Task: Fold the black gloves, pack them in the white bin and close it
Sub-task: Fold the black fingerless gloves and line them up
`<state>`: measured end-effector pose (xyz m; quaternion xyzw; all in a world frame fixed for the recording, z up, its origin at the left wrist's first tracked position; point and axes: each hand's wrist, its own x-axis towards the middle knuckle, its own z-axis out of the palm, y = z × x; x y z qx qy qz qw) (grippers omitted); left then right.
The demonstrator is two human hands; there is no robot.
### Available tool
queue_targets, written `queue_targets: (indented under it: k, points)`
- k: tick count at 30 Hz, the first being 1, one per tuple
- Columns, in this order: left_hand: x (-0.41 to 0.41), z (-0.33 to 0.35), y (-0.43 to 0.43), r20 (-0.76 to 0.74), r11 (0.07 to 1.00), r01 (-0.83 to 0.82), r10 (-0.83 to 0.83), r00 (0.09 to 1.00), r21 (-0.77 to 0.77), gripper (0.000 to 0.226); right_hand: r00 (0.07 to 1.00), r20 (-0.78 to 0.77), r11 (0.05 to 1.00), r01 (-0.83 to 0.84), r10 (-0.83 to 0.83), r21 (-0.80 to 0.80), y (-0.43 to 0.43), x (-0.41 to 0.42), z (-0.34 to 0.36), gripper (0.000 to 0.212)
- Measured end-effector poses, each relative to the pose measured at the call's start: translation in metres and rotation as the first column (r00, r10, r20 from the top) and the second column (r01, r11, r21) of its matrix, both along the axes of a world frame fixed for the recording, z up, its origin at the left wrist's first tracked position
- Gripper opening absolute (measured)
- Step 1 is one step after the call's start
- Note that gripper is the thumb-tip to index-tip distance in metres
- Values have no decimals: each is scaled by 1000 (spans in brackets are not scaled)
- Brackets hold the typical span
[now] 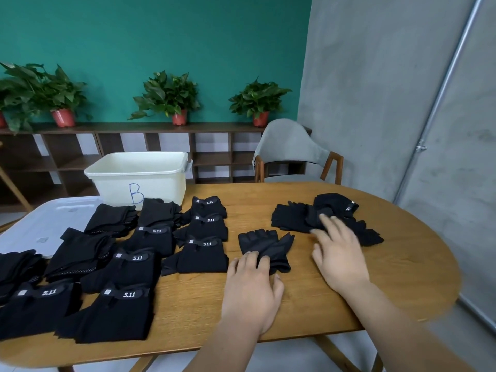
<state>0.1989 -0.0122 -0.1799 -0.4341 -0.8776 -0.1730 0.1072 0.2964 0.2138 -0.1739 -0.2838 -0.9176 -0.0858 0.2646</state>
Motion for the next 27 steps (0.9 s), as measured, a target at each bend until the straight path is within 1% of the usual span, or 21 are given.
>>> queue_targets:
  k: [1, 2, 4, 6, 8, 10, 11, 13, 14, 16, 18, 21, 24, 27]
  points:
    - [0, 0, 0, 2, 1000, 2, -2, 1000, -2, 60, 990, 123, 998, -62, 62, -4, 0, -3, 3, 50]
    - [0, 1, 0, 2, 1000, 4, -4, 1000, -2, 61, 967, 239, 996, -86, 89, -25, 1, -6, 6, 58]
    - [0, 0, 1, 1, 1000, 7, -7, 1000, 0, 61, 916, 395, 996, -54, 77, -69, 5, -12, 11, 65]
    - [0, -1, 1, 0, 1000, 5, -5, 1000, 2, 62, 901, 434, 995, 11, 32, -98, 7, -17, 13, 65]
    - [0, -1, 1, 3, 1000, 7, -7, 1000, -8, 62, 912, 410, 993, 55, -9, -100, 6, -20, 13, 65]
    - [-1, 0, 2, 0, 1000, 8, -8, 1000, -16, 62, 938, 345, 993, 63, -27, -95, 6, -23, 12, 61]
    - [-1, -1, 2, 1, 1000, 7, -7, 1000, -18, 62, 959, 283, 993, 52, -21, -103, 7, -24, 12, 58]
    - [-1, -1, 2, 4, 1000, 3, -3, 1000, -9, 61, 997, 69, 989, -8, 18, -148, 9, -25, 17, 49]
    - [-1, -1, 2, 2, 1000, 1, -1, 1000, -1, 60, 998, -52, 984, -47, 38, -174, 9, -26, 23, 45]
    - [-2, 0, 1, 3, 1000, -1, 1, 1000, -2, 60, 963, -265, 964, -110, 43, -243, 12, -29, 38, 37]
    - [-1, 1, 0, 1, 1000, 1, -1, 1000, -10, 59, 919, -395, 928, -154, 9, -338, 16, -31, 59, 29]
    - [-1, 1, -1, -6, 1000, 3, -3, 1000, -28, 59, 854, -521, 854, -256, -20, -453, 17, -29, 92, 20]
    - [0, 0, -1, -8, 1000, -13, 13, 1000, 4, 57, 788, -614, 736, -389, -44, -553, 14, -24, 117, 18]
    - [1, -1, 0, -19, 1000, -21, 21, 1000, 2, 57, 712, -698, 615, -520, -71, -593, 13, -20, 129, 19]
